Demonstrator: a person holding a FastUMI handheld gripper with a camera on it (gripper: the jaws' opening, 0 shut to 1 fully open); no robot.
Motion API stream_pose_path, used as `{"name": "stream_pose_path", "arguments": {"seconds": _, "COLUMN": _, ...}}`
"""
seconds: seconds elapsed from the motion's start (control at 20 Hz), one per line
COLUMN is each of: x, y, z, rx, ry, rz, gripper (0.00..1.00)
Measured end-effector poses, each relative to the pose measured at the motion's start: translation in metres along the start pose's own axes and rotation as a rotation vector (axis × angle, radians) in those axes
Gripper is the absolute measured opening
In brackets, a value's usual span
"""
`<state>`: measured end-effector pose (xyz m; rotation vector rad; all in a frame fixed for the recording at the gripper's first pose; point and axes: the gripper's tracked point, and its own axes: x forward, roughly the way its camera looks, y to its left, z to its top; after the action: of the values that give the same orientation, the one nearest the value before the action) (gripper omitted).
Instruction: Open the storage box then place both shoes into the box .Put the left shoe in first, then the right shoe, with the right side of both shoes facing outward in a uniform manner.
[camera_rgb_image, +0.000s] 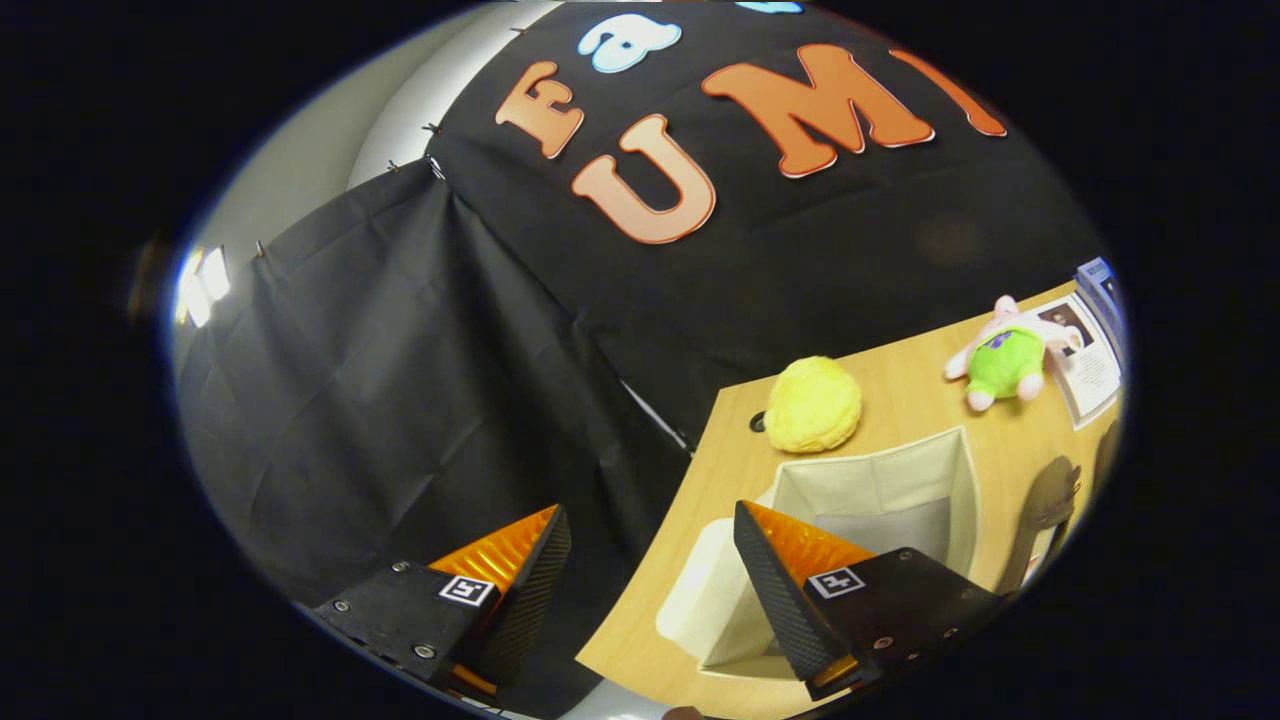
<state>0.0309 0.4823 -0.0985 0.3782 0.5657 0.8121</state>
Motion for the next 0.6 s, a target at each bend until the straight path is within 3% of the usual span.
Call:
{"name": "stream_pose_path", "arguments": {"seconds": 0.35, "x": -0.081, "y": -0.136, "z": 0.039, "rx": -0.119, "ry": -0.156, "rz": -0.274, "gripper": 0.98}}
{"name": "stream_pose_path", "arguments": {"seconds": 0.6, "x": -0.142, "y": -0.217, "z": 0.042, "rx": -0.121, "ry": -0.223, "rz": -0.471, "gripper": 0.98}}
